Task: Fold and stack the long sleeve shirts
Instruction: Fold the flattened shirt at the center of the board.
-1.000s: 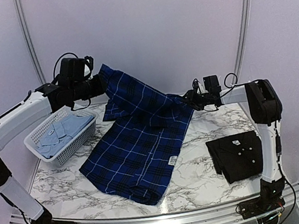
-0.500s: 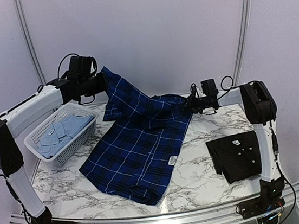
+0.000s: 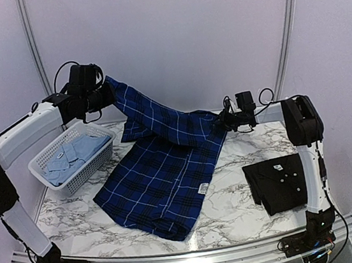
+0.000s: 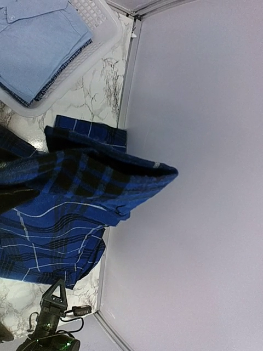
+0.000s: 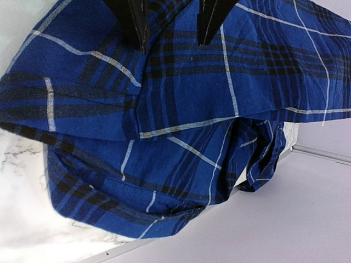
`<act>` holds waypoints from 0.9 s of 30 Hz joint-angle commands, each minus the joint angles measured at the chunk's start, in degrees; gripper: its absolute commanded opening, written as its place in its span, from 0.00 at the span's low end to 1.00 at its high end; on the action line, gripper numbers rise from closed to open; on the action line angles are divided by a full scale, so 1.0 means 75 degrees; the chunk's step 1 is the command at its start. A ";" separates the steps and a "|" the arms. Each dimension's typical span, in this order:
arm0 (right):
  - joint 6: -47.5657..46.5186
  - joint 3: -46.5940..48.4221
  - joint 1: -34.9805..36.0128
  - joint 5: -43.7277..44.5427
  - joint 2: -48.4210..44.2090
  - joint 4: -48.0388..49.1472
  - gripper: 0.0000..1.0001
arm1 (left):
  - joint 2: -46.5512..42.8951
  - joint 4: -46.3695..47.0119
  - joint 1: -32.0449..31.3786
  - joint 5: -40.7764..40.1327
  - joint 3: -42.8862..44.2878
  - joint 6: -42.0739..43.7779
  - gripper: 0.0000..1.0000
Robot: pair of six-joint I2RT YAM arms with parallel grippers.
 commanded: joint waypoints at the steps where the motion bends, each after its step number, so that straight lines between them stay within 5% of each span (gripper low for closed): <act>1: -0.0119 0.0397 -0.0052 0.0106 0.0245 -0.0128 0.27 | -0.0418 0.0237 0.0090 -0.0310 -0.0310 -0.0047 0.10; 11: -0.0200 0.1183 -0.0059 0.0144 0.1097 -0.0772 0.30 | -0.0371 0.0289 0.0155 0.0186 -0.0428 0.0079 0.11; 20: -0.0284 0.1126 -0.0077 0.0182 0.0865 -0.0823 0.36 | 0.0012 0.0556 -0.0249 0.4779 -0.0560 0.1049 0.12; 27: -0.0451 0.1089 -0.0090 0.0270 0.0510 -0.0980 0.37 | -0.0268 0.0375 -0.1279 0.6314 -0.1992 0.1535 0.13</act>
